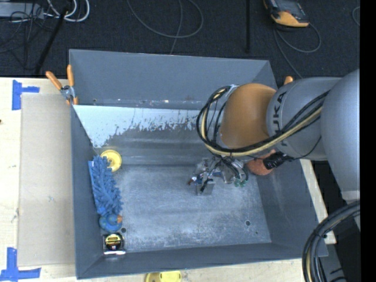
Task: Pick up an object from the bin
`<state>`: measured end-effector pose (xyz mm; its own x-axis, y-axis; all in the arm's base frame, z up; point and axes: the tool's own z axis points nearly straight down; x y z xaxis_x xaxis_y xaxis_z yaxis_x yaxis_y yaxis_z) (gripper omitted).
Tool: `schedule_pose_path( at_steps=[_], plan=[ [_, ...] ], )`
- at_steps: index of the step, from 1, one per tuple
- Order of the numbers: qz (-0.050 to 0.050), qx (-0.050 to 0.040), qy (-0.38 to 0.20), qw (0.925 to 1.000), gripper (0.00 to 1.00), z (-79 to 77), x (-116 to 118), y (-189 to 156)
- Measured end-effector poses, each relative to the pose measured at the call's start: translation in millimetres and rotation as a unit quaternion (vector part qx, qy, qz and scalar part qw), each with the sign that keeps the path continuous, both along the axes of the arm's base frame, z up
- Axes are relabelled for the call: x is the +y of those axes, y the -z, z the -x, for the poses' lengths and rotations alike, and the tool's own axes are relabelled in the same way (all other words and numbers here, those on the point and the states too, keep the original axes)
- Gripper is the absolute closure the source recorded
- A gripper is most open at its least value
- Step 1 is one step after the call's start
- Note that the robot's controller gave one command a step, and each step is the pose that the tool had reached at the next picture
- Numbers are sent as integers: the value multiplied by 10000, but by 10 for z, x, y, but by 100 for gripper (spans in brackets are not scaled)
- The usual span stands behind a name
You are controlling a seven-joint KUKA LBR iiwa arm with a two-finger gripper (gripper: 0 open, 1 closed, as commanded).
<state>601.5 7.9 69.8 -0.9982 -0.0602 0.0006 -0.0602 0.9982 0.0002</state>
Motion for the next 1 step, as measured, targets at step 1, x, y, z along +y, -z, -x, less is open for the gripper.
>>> schedule_pose_path(
  at_steps=[1],
  plan=[
    [5,-42,193,9998,100,-230,-484,-1672]
  ],
)
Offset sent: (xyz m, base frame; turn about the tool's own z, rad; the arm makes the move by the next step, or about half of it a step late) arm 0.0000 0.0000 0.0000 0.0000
